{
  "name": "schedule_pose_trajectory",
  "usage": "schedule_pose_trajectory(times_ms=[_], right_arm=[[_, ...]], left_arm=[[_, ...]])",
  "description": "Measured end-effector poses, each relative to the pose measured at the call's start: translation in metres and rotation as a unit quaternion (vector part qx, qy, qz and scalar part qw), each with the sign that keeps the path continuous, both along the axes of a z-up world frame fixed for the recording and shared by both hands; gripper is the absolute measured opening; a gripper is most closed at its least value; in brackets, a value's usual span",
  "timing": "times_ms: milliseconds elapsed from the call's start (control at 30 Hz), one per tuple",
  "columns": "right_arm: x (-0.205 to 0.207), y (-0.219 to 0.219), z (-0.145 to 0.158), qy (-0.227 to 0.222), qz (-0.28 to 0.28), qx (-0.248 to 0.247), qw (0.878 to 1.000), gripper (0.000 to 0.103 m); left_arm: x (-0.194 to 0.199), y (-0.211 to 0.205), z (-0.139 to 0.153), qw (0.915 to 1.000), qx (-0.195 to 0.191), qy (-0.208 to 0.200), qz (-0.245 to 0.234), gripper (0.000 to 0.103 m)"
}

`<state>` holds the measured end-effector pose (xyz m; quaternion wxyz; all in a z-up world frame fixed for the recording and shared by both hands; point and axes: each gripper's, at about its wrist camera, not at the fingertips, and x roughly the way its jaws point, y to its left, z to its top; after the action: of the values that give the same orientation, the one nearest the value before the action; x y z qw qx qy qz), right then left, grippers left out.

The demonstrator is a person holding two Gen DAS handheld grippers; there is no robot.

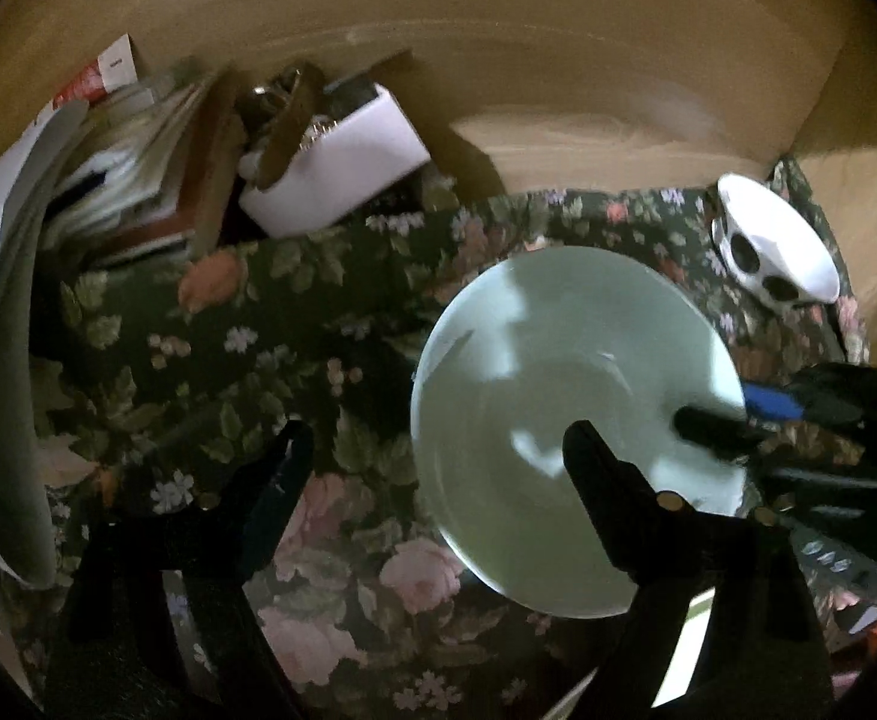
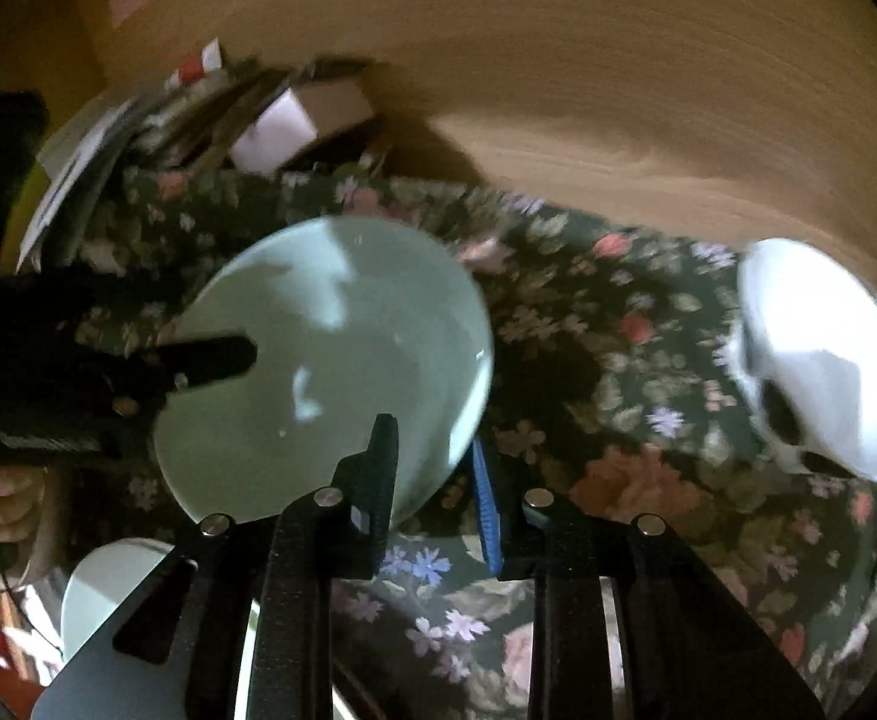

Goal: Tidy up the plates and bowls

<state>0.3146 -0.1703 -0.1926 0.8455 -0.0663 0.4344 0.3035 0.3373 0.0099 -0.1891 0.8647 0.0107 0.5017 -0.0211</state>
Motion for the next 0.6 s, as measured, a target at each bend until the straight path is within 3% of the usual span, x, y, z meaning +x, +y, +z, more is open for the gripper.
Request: schedule_pose_trajectory(times_ms=[133, 333, 467, 600], right_arm=[[0.0, -0.01, 0.009, -0.016, -0.024, 0.01, 1.0, 0.022], [0.023, -0.003, -0.012, 0.019, -0.037, 0.032, 0.999, 0.022], [0.029, 0.006, -0.025, 0.041, -0.032, 0.043, 0.998, 0.022], [0.03, 0.012, -0.03, 0.063, -0.022, 0.055, 0.996, 0.02]], left_arm=[[-0.003, 0.001, -0.004, 0.9999, 0.001, 0.013, -0.004, 0.074], [0.0, 0.005, -0.014, 0.9993, -0.021, 0.032, 0.002, 0.058], [0.004, 0.006, -0.022, 0.9982, -0.032, 0.051, 0.003, 0.036], [0.005, 0.003, -0.025, 0.9976, -0.044, 0.053, -0.003, 0.024]])
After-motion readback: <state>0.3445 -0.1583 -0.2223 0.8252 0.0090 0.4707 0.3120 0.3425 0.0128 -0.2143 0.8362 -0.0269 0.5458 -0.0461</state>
